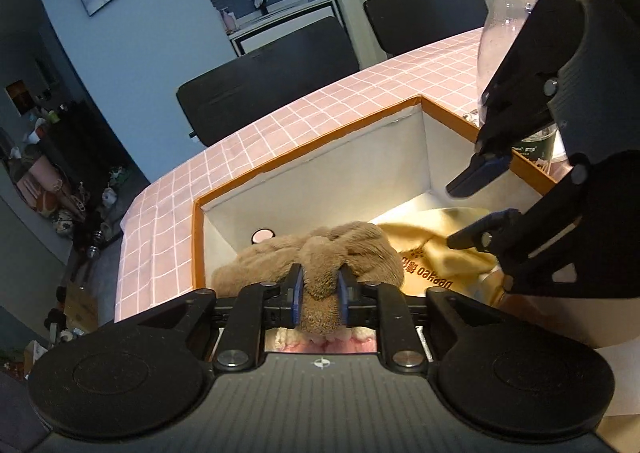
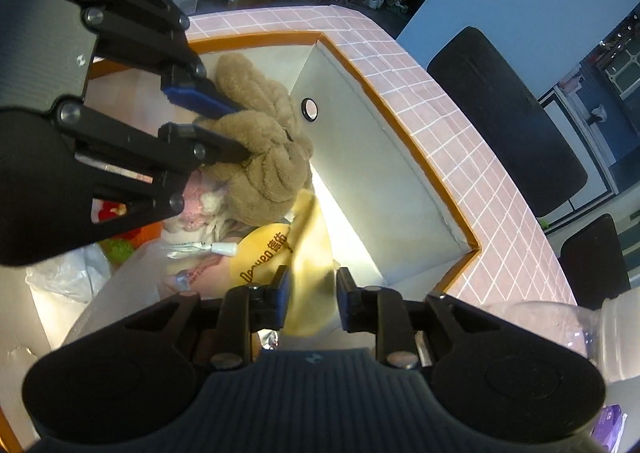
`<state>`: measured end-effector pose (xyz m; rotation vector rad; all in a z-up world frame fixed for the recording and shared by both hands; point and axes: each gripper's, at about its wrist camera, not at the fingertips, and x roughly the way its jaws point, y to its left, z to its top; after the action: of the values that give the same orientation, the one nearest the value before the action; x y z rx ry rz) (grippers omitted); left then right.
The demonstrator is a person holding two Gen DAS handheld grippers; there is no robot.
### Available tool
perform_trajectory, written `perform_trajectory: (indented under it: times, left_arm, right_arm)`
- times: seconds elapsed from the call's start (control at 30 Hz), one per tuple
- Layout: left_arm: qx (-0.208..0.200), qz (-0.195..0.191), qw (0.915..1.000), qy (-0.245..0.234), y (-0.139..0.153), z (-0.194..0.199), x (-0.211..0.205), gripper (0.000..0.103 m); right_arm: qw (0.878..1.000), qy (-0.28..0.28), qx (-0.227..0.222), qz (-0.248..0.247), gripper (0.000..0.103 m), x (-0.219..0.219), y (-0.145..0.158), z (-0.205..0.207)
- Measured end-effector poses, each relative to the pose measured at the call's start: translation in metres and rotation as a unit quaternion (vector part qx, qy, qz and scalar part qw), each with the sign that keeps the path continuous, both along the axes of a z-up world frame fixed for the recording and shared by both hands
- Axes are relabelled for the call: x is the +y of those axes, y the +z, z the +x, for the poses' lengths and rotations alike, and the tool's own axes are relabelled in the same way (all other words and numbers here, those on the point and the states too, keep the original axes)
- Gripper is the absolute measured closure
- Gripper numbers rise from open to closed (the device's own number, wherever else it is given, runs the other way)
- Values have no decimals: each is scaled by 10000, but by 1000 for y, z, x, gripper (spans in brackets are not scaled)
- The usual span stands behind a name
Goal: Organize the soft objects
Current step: 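Carry the brown towel and yellow cloth into the white box and release both, then grasp the white cloth bag with the left tool while the right grasps the white tissue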
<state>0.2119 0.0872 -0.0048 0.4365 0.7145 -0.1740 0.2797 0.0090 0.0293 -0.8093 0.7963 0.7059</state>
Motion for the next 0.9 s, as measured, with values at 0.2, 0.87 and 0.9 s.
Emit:
perform_trajectory:
  times: [0.2,0.87,0.9]
  left_arm:
    - [-88,37,9999,45,9,-8,-1,69]
    - [-920,-127,9927,-767,73,-86,-67,54]
    - [-936,-138,9919,-842,74,-88,-74,54]
  right_arm:
    - [9997,22,2,238,66,-8,11,-9]
    - [9925,-48,-450,1135,49,-106,71,-68]
    - [9921,-100,-479,1158,49,-115,72,-70]
